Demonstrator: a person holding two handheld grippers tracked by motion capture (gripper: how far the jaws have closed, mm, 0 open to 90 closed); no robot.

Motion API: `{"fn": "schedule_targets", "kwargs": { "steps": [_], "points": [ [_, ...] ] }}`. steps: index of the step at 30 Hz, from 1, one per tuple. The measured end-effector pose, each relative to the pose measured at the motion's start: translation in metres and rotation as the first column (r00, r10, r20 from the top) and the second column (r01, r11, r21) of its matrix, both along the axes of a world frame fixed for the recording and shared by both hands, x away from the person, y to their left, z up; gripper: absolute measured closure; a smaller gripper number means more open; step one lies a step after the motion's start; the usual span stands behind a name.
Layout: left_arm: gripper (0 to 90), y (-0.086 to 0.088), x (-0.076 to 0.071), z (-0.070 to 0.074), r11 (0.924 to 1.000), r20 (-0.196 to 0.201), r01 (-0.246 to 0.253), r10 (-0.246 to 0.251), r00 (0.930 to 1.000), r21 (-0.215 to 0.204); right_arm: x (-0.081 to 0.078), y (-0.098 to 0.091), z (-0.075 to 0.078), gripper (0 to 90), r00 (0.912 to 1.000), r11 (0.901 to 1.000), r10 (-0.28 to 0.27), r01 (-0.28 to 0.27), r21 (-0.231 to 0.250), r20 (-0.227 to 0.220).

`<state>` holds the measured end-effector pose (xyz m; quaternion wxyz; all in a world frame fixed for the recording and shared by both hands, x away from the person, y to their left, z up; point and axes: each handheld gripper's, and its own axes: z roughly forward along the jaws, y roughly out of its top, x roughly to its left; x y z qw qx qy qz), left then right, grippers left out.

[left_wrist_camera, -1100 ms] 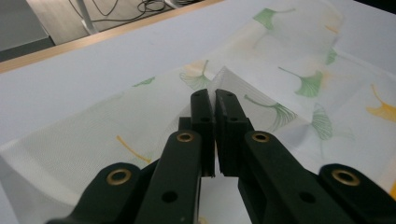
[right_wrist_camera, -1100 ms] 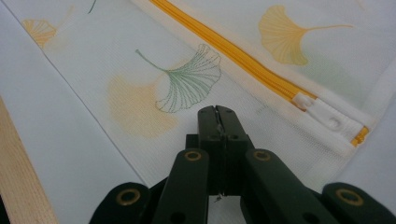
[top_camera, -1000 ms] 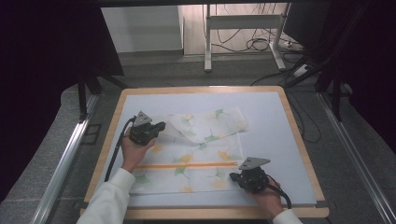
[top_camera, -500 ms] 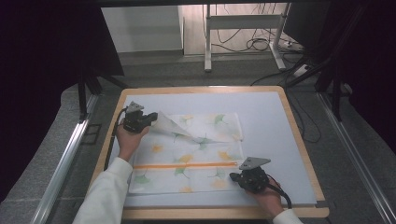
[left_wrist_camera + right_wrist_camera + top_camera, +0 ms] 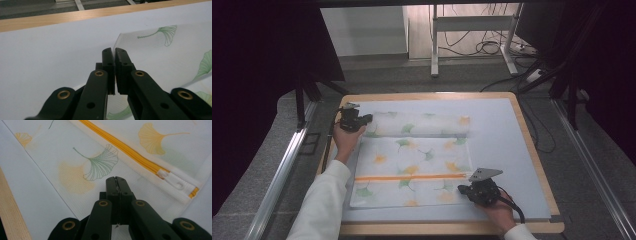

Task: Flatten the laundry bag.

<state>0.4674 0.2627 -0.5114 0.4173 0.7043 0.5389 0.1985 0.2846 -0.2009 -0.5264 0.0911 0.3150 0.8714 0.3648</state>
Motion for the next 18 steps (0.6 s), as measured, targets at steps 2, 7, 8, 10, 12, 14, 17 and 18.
{"fn": "schedule_targets", "kwargs": {
  "steps": [2, 7, 8, 10, 12, 14, 17, 18],
  "points": [
    [87.6, 0.001, 0.004, 0.0, 1.0, 0.011, -0.004, 0.004, 0.9999, 0.005, 0.0, 0.0, 0.0, 89.3, 1.0, 1.0, 0.0, 0.0, 0.0, 0.0],
    [87.5, 0.005, 0.021, 0.007, 0.9996, 0.003, -0.009, 0.009, 0.9999, 0.025, 0.0, 0.0, 0.0, 89.3, 1.0, 1.0, 0.0, 0.0, -0.003, 0.004],
    [87.5, 0.007, 0.024, 0.01, 0.9997, 0.009, -0.018, 0.018, 0.9998, 0.017, 0.0, 0.0, 0.0, 89.3, 1.0, 1.0, -0.001, 0.001, -0.002, 0.005],
    [87.4, 0.01, 0.028, 0.016, 0.9995, 0.011, -0.028, 0.028, 0.9995, 0.015, 0.0, 0.0, 0.0, 89.3, 1.0, 1.0, -0.001, 0.001, -0.002, 0.005],
    [86.9, 0.014, 0.031, 0.02, 0.9987, 0.017, -0.046, 0.046, 0.9988, 0.021, 0.0, 0.0, 0.0, 89.3, 1.0, 1.0, -0.001, 0.001, -0.001, 0.005],
    [84.5, 0.021, 0.033, 0.024, 0.9977, 0.015, -0.067, 0.067, 0.9977, 0.012, 0.0, 0.0, 0.0, 89.3, 1.0, 1.0, 0.0, 0.0, -0.001, 0.004],
    [72.1, 0.027, 0.031, 0.027, 0.9968, 0.016, -0.081, 0.081, 0.9966, -0.002, 0.0, 0.0, 0.0, 89.3, 1.0, 1.0, 0.002, -0.002, -0.003, 0.007],
    [65.5, 0.028, 0.029, 0.028, 0.997, 0.023, -0.077, 0.077, 0.9967, -0.002, 0.0, 0.0, 0.0, 89.3, 1.0, 1.0, 0.002, -0.002, -0.003, 0.008]
  ]
}}
